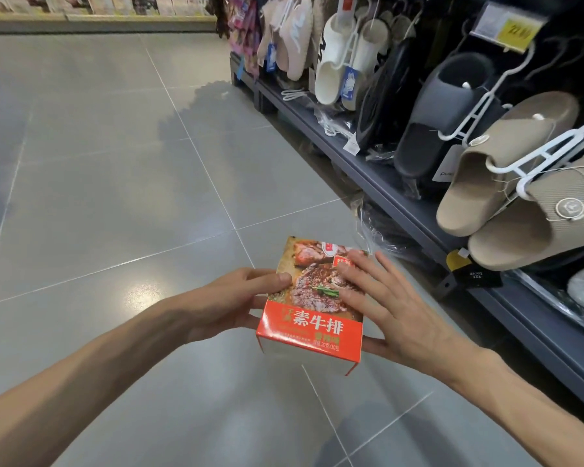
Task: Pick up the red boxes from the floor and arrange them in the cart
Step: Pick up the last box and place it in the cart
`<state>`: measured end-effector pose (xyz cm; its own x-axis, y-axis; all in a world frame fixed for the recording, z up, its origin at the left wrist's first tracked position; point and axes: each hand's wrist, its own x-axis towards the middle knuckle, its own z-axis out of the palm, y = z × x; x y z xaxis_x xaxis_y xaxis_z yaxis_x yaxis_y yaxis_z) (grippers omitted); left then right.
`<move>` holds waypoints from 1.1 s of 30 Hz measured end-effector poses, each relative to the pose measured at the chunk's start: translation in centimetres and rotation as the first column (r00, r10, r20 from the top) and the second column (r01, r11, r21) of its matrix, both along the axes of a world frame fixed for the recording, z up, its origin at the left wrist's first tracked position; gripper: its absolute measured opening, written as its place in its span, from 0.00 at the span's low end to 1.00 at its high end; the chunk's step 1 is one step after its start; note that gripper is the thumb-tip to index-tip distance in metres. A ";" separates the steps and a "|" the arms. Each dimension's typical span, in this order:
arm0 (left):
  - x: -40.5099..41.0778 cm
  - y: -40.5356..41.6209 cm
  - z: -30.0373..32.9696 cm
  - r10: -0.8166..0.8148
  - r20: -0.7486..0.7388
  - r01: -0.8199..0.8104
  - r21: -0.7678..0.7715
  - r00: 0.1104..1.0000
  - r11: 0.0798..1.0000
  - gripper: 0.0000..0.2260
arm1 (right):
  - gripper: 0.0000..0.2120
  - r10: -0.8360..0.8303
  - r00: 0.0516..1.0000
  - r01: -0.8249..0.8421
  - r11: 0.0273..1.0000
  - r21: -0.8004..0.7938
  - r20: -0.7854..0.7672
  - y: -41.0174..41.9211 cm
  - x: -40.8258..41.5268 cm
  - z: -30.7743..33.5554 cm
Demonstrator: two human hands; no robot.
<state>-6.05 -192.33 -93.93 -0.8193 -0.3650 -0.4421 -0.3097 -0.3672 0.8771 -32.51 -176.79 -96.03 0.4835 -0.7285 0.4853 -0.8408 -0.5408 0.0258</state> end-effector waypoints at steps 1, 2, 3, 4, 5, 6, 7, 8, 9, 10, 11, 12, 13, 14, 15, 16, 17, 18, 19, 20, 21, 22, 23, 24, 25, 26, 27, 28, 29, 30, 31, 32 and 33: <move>0.0 -0.1 0.1 0.011 -0.024 -0.012 -0.033 1.000 0.999 0.27 | 0.39 -0.031 1.000 0.031 0.999 0.034 0.004 0.0 -0.2 0.2; 0.0 -0.2 0.1 0.030 -0.044 -0.033 -0.068 0.999 0.997 0.27 | 0.41 -0.064 0.998 0.064 0.996 0.068 -0.001 0.1 -0.5 0.5; -0.1 -0.3 0.1 0.063 -0.055 -0.069 -0.098 0.996 0.993 0.29 | 0.43 -0.099 0.995 0.100 0.990 0.101 -0.009 0.3 -0.9 0.7; -0.1 -0.4 0.2 0.109 -0.058 -0.116 -0.131 0.992 0.985 0.32 | 0.45 -0.135 0.991 0.135 0.982 0.133 -0.009 0.5 -1.2 1.0; -0.1 -0.5 0.2 0.155 -0.059 -0.163 -0.178 0.986 0.970 0.35 | 0.47 -0.168 0.986 0.166 0.972 0.166 0.003 0.6 -1.5 1.3; -0.1 -0.6 0.2 0.188 -0.064 -0.198 -0.244 0.980 0.949 0.37 | 0.48 -0.198 0.980 0.190 0.961 0.202 0.023 0.8 -1.8 1.4; -0.1 -0.7 0.2 0.204 -0.074 -0.217 -0.314 0.976 0.924 0.37 | 0.49 -0.228 0.972 0.210 0.948 0.241 0.051 0.9 -2.1 1.5; 0.1 -0.8 0.1 0.206 -0.088 -0.224 -0.377 0.975 0.898 0.38 | 0.50 -0.265 0.960 0.228 0.928 0.293 0.091 1.0 -2.4 1.5; 0.2 -1.0 0.1 0.199 -0.105 -0.225 -0.428 0.974 0.875 0.38 | 0.50 -0.312 0.939 0.242 0.900 0.362 0.147 1.1 -2.6 1.4; 0.2 -1.0 0.0 0.190 -0.120 -0.224 -0.461 0.974 0.859 0.38 | 0.51 -0.365 0.906 0.245 0.865 0.437 0.214 1.2 -2.8 1.1; 0.2 -1.1 -0.2 0.179 -0.133 -0.222 -0.479 0.975 0.849 0.38 | 0.50 -0.417 0.864 0.236 0.832 0.501 0.284 1.1 -2.9 0.6; 0.1 -1.0 -0.3 0.172 -0.144 -0.222 -0.488 0.974 0.844 0.39 | 0.49 -0.462 0.818 0.225 0.805 0.549 0.342 1.0 -3.0 0.1; 0.0 -1.0 -0.5 0.168 -0.151 -0.222 -0.495 0.974 0.840 0.39 | 0.49 -0.504 0.775 0.217 0.780 0.587 0.383 0.9 -3.0 -0.4; -0.1 -0.9 -0.6 0.165 -0.153 -0.220 -0.502 0.974 0.836 0.39 | 0.48 -0.539 0.735 0.210 0.759 0.617 0.413 0.7 -3.1 -0.9; -0.2 -0.9 -0.7 0.165 -0.152 -0.220 -0.508 0.975 0.833 0.39 | 0.47 -0.561 0.702 0.196 0.744 0.639 0.438 0.5 -3.1 -1.5; -0.3 -0.9 -0.9 0.167 -0.151 -0.221 -0.511 0.974 0.831 0.39 | 0.46 -0.574 0.675 0.177 0.735 0.655 0.463 0.3 -3.2 -2.0; -0.4 -1.0 -1.0 0.166 -0.151 -0.220 -0.512 0.975 0.831 0.39 | 0.46 -0.585 0.650 0.160 0.729 0.666 0.485 0.2 -3.3 -2.5; -0.5 -1.2 -1.1 0.160 -0.153 -0.216 -0.512 0.975 0.831 0.39 | 0.45 -0.595 0.625 0.146 0.725 0.673 0.505 0.0 -3.6 -2.8; -0.6 -1.4 -1.2 0.154 -0.155 -0.212 -0.512 0.976 0.832 0.38 | 0.45 -0.603 0.605 0.136 0.722 0.679 0.520 -0.2 -3.8 -3.0; -0.8 -1.7 -1.1 0.149 -0.156 -0.209 -0.513 0.977 0.833 0.38 | 0.44 -0.609 0.590 0.128 0.719 0.683 0.530 -0.4 -4.1 -2.9; -1.0 -2.0 -0.8 0.143 -0.157 -0.205 -0.513 0.977 0.833 0.39 | 0.44 -0.618 0.574 0.123 0.714 0.689 0.538 -0.5 -4.4 -2.6; -1.3 -2.3 -0.2 0.140 -0.158 -0.202 -0.511 0.977 0.836 0.39 | 0.43 -0.628 0.553 0.117 0.710 0.695 0.548 -0.5 -4.8 -2.0; -1.7 -2.6 0.6 0.138 -0.160 -0.202 -0.505 0.977 0.839 0.39 | 0.42 -0.640 0.529 0.112 0.704 0.702 0.557 -0.4 -5.3 -1.1; -2.1 -2.7 1.7 0.139 -0.165 -0.205 -0.497 0.976 0.843 0.39 | 0.41 -0.653 0.508 0.111 0.697 0.709 0.562 -0.1 -5.7 0.1; -2.5 -2.8 3.2 0.143 -0.172 -0.211 -0.488 0.975 0.847 0.38 | 0.41 -0.667 0.491 0.115 0.688 0.716 0.561 0.2 -6.1 1.7; -3.0 -2.7 5.0 0.149 -0.176 -0.217 -0.479 0.973 0.851 0.38 | 0.40 -0.681 0.474 0.121 0.678 0.725 0.558 0.6 -6.4 3.7; -3.5 -2.6 7.1 0.153 -0.178 -0.220 -0.467 0.972 0.856 0.38 | 0.40 -0.694 0.459 0.125 0.669 0.733 0.555 1.1 -6.7 5.9; -3.9 -2.4 9.6 0.158 -0.178 -0.223 -0.454 0.971 0.862 0.38 | 0.40 -0.707 0.443 0.128 0.658 0.742 0.550 1.7 -6.9 8.4; -4.4 -2.2 12.2 0.158 -0.174 -0.221 -0.442 0.972 0.869 0.38 | 0.40 -0.722 0.425 0.130 0.645 0.753 0.546 2.3 -7.3 11.1; -4.9 -1.9 15.1 0.153 -0.174 -0.215 -0.435 0.973 0.875 0.39 | 0.40 -0.737 0.413 0.134 0.630 0.765 0.535 3.0 -7.6 14.0; -5.3 -1.6 17.8 0.145 -0.178 -0.210 -0.432 0.973 0.877 0.40 | 0.39 -0.749 0.410 0.145 0.616 0.774 0.520 3.6 -7.8 16.7; -5.7 -1.2 21.1 0.137 -0.184 -0.204 -0.426 0.973 0.882 0.41 | 0.39 -0.764 0.408 0.159 0.599 0.785 0.500 4.5 -8.1 19.8; -6.3 -0.8 24.9 0.123 -0.186 -0.192 -0.421 0.975 0.887 0.41 | 0.39 -0.781 0.402 0.179 0.578 0.796 0.477 5.4 -8.4 23.4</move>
<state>-12.33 -193.09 -69.08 -0.7785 -0.6217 -0.0863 -0.1318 0.0275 0.9909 -40.92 -171.39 -72.63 -0.3718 -0.9130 -0.1682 -0.4580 0.3380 -0.8222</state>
